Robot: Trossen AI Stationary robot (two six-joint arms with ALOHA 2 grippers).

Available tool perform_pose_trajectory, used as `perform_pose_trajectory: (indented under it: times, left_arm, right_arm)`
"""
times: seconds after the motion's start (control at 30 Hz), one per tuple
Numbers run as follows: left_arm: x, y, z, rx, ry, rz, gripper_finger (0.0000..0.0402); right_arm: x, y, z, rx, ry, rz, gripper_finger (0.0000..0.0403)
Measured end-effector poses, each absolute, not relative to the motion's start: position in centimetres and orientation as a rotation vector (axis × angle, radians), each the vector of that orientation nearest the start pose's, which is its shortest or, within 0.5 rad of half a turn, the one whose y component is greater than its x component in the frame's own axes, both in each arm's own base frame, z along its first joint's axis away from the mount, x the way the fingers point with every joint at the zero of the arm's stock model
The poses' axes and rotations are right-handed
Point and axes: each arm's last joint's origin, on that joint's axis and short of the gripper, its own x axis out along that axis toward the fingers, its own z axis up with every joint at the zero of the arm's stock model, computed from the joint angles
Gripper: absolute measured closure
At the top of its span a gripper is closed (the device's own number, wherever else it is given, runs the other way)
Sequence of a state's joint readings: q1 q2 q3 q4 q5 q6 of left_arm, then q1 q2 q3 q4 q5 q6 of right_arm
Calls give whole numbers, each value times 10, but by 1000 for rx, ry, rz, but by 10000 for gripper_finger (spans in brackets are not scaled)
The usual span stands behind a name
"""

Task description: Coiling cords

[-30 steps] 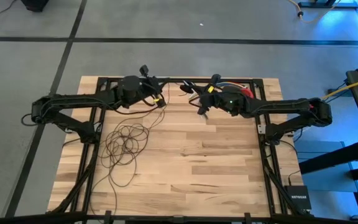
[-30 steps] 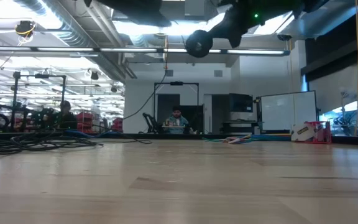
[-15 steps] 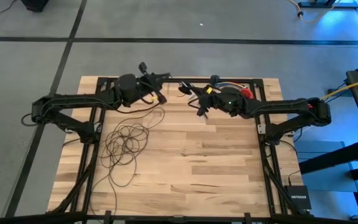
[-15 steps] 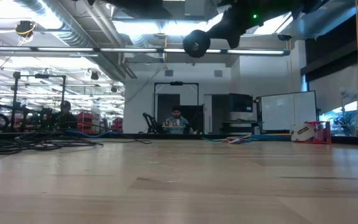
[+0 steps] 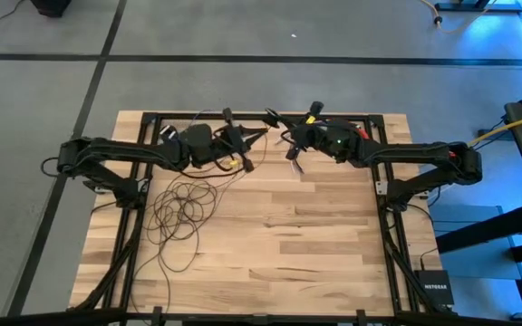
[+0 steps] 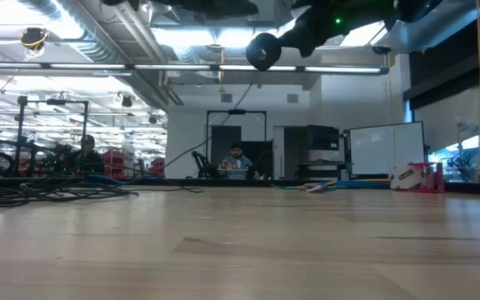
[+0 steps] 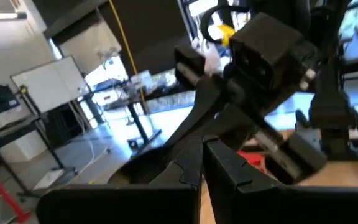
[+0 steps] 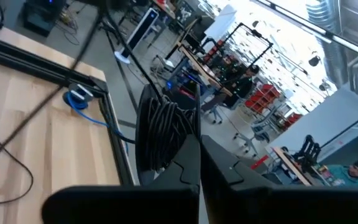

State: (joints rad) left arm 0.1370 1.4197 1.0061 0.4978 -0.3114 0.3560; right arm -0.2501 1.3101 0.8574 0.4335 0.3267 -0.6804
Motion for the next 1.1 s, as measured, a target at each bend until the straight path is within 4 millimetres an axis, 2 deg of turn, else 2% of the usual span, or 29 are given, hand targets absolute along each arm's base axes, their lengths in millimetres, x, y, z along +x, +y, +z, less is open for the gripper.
perform_pose_trajectory:
  times: [0.17, 0.33, 0.53, 0.87, 1.1]
  left_arm:
    - [333, 55, 321, 344, -70, 448, 396]
    - [349, 55, 298, 347, -19, 433, 396]
    - [363, 57, 280, 387, -33, 448, 396]
    - [368, 70, 263, 386, 38, 455, 396]
    - [366, 76, 262, 391, 72, 470, 396]
  right_arm:
    - [283, -82, 304, -659, 198, -547, 402]
    - [283, -82, 306, -658, 176, -555, 402]
    - [283, -81, 308, -635, 149, -560, 402]
    - [283, -81, 314, -607, 70, -557, 402]
    - [283, -80, 317, -591, 19, -532, 402]
